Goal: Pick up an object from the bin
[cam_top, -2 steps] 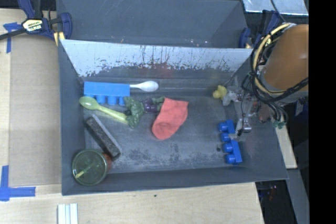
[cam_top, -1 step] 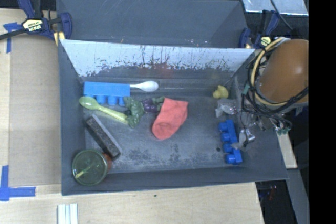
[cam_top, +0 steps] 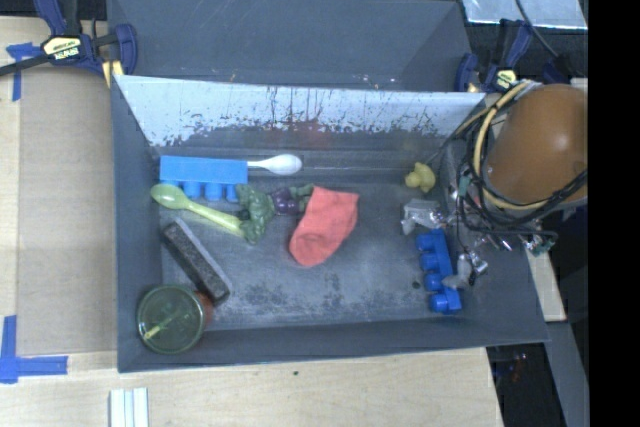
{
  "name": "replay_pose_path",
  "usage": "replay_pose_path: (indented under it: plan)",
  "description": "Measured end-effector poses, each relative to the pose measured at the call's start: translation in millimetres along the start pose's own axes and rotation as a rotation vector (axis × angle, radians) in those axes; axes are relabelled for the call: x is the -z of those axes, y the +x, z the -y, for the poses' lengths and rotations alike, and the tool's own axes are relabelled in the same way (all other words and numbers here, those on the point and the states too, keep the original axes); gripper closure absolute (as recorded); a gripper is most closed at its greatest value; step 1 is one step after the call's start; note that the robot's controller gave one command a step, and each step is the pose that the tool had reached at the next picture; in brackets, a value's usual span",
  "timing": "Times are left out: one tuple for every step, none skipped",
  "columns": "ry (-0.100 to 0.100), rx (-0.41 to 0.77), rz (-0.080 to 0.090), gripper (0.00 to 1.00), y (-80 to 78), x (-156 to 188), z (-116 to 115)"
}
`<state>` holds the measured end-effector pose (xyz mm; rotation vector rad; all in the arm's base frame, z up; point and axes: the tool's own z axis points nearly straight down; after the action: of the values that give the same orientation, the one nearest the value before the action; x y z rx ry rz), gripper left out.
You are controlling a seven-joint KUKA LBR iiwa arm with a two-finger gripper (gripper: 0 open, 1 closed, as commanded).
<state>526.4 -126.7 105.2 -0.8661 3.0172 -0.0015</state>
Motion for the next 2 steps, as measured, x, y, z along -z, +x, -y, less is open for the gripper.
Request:
replay_pose_path:
  plan:
    - [0.002,0.427,0.002,0.0,5.5,21.2,-5.7]
    - [-0.001,0.678,0.007,0.0,0.4,-28.8,-3.3]
